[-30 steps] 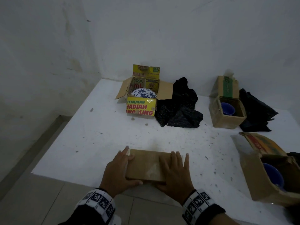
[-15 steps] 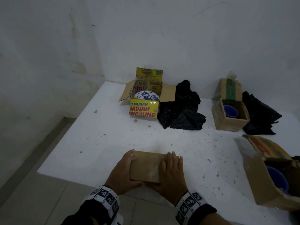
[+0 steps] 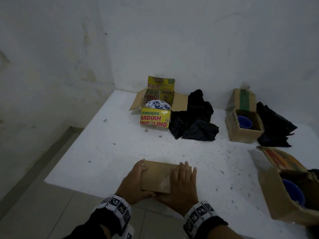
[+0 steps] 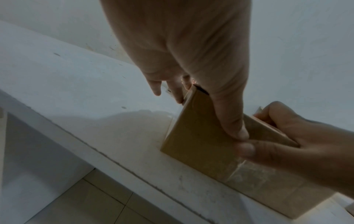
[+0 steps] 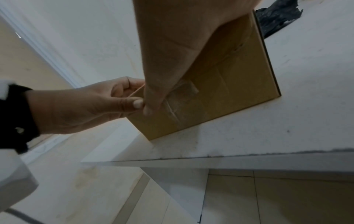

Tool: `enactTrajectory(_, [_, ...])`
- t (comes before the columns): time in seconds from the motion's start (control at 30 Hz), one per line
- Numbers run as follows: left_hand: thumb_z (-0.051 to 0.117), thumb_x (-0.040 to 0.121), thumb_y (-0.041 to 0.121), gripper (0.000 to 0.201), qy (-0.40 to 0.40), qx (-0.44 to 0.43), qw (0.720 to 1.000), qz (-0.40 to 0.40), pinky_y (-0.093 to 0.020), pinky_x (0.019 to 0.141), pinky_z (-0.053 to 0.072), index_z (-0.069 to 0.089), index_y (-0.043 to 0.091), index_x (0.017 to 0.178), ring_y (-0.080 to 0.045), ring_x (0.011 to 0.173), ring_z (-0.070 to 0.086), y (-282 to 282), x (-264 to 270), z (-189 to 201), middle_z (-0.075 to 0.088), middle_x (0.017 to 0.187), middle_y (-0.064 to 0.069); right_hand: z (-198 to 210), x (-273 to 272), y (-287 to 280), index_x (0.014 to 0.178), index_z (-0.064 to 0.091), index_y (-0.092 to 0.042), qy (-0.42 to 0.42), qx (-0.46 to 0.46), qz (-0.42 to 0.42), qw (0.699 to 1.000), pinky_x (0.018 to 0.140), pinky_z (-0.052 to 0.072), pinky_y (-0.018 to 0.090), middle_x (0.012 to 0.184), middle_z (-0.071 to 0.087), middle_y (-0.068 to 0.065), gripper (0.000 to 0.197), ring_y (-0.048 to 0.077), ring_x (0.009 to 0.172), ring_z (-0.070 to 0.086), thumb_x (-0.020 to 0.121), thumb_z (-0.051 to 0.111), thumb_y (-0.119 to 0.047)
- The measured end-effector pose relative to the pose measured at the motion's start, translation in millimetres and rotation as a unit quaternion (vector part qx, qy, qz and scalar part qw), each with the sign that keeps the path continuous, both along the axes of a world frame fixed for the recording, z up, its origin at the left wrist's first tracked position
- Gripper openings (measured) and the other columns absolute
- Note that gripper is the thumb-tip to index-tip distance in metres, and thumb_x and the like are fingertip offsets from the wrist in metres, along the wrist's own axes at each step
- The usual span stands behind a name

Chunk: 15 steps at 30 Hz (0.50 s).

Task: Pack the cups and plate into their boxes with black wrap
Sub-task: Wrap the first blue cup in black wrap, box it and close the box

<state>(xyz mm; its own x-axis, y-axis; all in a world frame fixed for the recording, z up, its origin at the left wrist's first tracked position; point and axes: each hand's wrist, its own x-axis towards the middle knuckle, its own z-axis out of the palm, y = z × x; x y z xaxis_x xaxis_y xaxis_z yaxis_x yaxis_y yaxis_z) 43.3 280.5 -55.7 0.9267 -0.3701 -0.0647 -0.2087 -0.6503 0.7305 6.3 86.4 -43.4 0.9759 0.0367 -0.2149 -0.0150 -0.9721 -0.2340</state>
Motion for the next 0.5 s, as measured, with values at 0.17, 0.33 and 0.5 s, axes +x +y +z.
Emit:
enactTrajectory(0.17, [0.067,0.045,0.066,0.119,0.004,-0.003,1.000,-0.005,-0.023,0.102,0.037,0.017,0.021,0.143,-0.012,0.129,0.037,0,-1,1,0.013,0.136,0.027,-2,5,1,0.099,0.052,0.003,0.029,-0.028,0.018,0.999,0.095,0.039,0.065,0.115,0.055,0.040,0.102,0.055,0.110,0.052,0.062,0.037,-0.091])
enactTrajectory(0.33, [0.069,0.045,0.064,0.118,0.012,-0.006,1.000,-0.006,-0.027,0.101,0.039,0.016,0.023,0.143,-0.013,0.127,0.039,1,-1,2,0.016,0.134,0.027,9,7,-4,0.095,0.062,-0.001,0.058,-0.096,0.046,0.993,0.085,0.046,0.063,0.109,0.059,0.038,0.095,0.053,0.099,0.057,0.052,0.051,-0.084])
enactTrajectory(0.5, [0.069,0.042,0.068,0.124,0.022,0.002,1.000,-0.007,-0.028,0.103,0.039,0.014,0.023,0.143,-0.013,0.127,0.038,1,0,1,0.018,0.130,0.028,11,8,-16,0.104,0.059,-0.004,0.040,-0.154,0.100,0.982,0.084,0.049,0.057,0.111,0.060,0.032,0.099,0.048,0.100,0.058,0.029,0.079,-0.064])
